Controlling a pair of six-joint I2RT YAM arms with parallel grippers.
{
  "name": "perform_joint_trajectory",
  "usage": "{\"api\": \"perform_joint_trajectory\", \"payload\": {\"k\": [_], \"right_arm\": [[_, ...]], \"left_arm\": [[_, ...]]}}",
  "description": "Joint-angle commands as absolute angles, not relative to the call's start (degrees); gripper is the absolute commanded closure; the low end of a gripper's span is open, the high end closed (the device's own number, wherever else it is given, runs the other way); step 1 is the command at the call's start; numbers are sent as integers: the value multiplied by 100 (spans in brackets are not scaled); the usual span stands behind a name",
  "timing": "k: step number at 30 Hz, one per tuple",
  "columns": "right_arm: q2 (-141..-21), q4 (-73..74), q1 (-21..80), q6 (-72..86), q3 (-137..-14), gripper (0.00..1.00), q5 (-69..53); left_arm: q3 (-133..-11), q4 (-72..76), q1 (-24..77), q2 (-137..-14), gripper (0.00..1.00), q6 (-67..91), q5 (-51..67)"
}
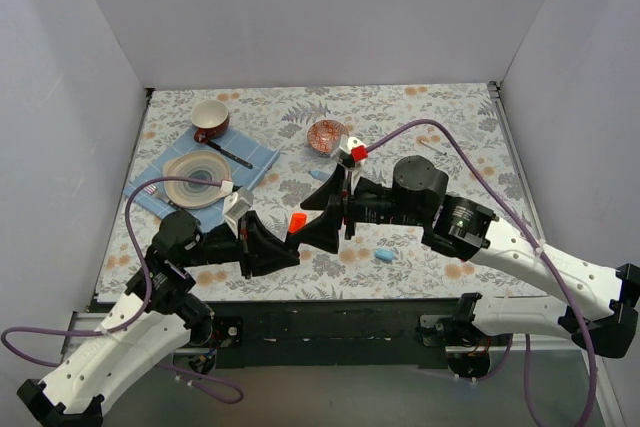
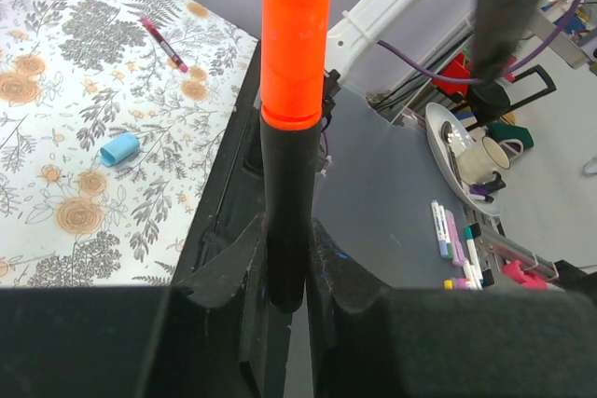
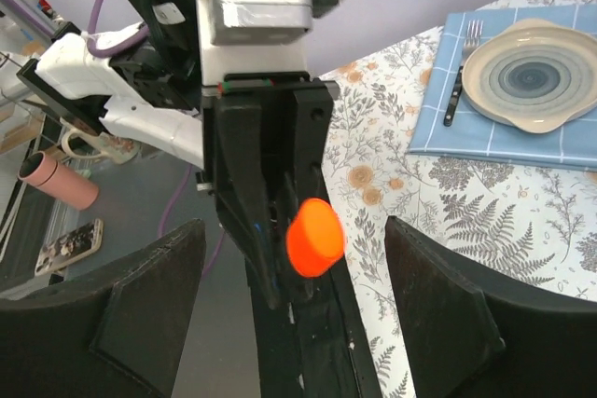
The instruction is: Insert the pens into the pen caps
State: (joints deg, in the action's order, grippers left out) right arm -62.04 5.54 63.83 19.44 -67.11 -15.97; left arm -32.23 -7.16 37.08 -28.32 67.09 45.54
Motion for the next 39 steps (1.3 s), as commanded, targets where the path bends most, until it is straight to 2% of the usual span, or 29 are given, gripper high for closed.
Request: {"api": "perform_joint_trajectory", "payload": {"k": [1, 9, 20, 25, 27, 30, 34, 39], "right_arm": [[-6029, -439, 6214, 2118, -6443, 17, -2223], [-6021, -869, 6100, 2372, -6232, 25, -2373], [-6091, -1441, 6065, 2707, -5819, 44, -2619], [-6047, -1538, 6064, 2733, -5634, 50, -2523], [-6056, -1608, 6064, 2768, -5599, 55, -2523], [-6064, -1757, 6064, 2856, -5494, 70, -2584], [-6056, -1915, 6064, 2979, -5274, 99, -2698], [-5942, -1855, 6073, 3050, -4809, 99, -2619]], "left_arm": [[-3173, -536, 3691, -2733, 100, 6644, 4834], [-3164, -527, 3691, -2865, 100, 6653, 4887], [-3138, -510, 3700, -2768, 100, 6671, 4808], [-3138, -483, 3691, -2795, 100, 6688, 4790], [-3120, -483, 3691, -2777, 100, 6697, 4773], [-3138, -466, 3691, -2760, 100, 6697, 4729], [-3146, -440, 3691, -2769, 100, 6732, 4545], [-3234, -115, 3691, -2944, 100, 7031, 4044]]}}
